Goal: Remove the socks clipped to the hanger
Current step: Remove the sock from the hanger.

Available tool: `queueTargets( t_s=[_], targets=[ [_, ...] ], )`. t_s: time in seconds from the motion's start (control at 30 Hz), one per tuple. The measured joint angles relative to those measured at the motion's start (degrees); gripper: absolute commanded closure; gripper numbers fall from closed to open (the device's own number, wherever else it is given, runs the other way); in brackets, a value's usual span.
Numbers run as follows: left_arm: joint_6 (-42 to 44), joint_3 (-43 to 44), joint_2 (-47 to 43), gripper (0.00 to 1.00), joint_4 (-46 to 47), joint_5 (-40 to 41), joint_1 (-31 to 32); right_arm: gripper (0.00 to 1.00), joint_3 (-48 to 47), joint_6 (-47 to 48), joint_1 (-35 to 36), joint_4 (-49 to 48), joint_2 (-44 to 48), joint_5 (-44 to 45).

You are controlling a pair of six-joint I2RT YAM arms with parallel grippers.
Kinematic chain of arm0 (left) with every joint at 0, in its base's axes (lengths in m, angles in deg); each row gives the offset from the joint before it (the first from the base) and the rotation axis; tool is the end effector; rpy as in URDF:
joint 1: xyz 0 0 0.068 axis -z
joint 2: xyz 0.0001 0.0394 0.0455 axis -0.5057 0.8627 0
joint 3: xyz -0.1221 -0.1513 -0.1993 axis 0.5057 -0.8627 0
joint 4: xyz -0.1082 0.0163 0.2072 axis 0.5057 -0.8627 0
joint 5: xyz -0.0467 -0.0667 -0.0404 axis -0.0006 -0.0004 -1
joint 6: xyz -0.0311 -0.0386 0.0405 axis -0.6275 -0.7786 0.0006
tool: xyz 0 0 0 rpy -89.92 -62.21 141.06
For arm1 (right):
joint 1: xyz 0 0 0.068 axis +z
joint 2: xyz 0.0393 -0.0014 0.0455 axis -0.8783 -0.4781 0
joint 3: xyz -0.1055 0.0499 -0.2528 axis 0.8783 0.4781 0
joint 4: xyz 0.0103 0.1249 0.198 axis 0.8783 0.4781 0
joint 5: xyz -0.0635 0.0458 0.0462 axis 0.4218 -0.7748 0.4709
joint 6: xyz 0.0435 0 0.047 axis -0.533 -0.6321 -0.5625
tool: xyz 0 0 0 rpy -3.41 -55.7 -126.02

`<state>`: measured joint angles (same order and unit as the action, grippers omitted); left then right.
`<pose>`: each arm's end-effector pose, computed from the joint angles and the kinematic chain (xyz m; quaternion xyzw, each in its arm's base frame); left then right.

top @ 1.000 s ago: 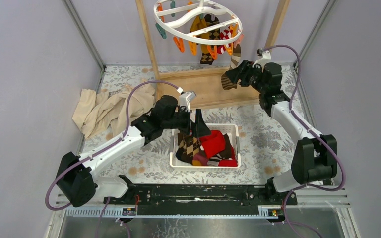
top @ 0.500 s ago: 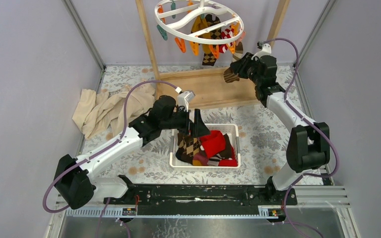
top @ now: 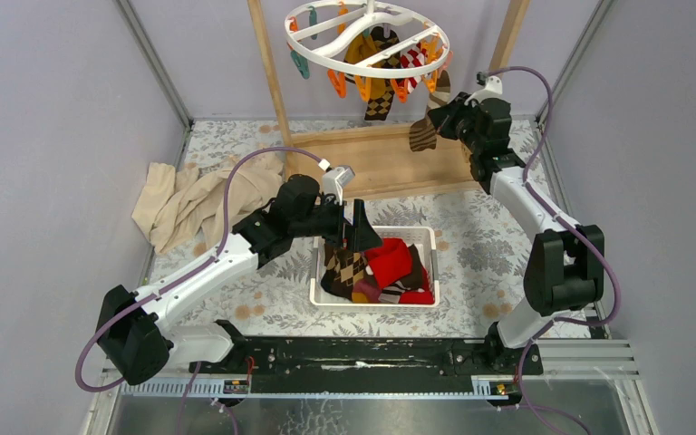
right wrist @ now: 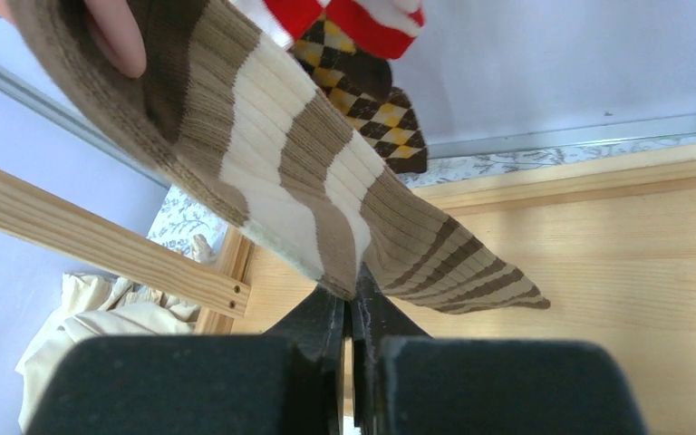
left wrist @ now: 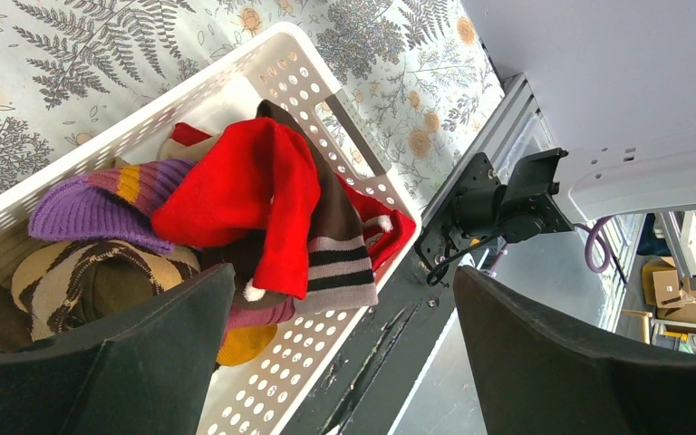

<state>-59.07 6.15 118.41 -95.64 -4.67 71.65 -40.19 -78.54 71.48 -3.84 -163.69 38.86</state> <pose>0.1815 -0.1876 0.3129 0.1859 0.8228 -0.4495 0.2939 0.3774 0.0768 0.3574 0.0270 0.7160 0.2808 0.6386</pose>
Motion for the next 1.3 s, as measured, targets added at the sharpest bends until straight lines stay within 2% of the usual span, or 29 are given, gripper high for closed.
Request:
queueTargets(
  t_s=[0.43, 0.9, 1.1, 1.3],
  targets=[
    [-0.02, 0.04, -0.02, 0.01, -0.02, -0.04, 0.00, 1.00, 0.22, -0.87, -8.41, 1.36, 6.05, 0.33],
    [-0.04, 0.04, 0.00, 0.01, 0.26, -0.33, 0.00, 1.00, -0.07, -4.81, -17.03, 2.01, 7.15, -0.76],
    [-0.04, 0.04, 0.00, 0.01, 0.35, -0.50, 0.00, 1.00, -0.13, -5.79, -18.67, 2.80, 8.94, -2.97],
    [-0.04, 0.04, 0.00, 0.01, 0.42, -0.52, 0.04, 1.00, 2.97, -6.45, -18.73, 2.19, 14.19, -9.09]
  ],
)
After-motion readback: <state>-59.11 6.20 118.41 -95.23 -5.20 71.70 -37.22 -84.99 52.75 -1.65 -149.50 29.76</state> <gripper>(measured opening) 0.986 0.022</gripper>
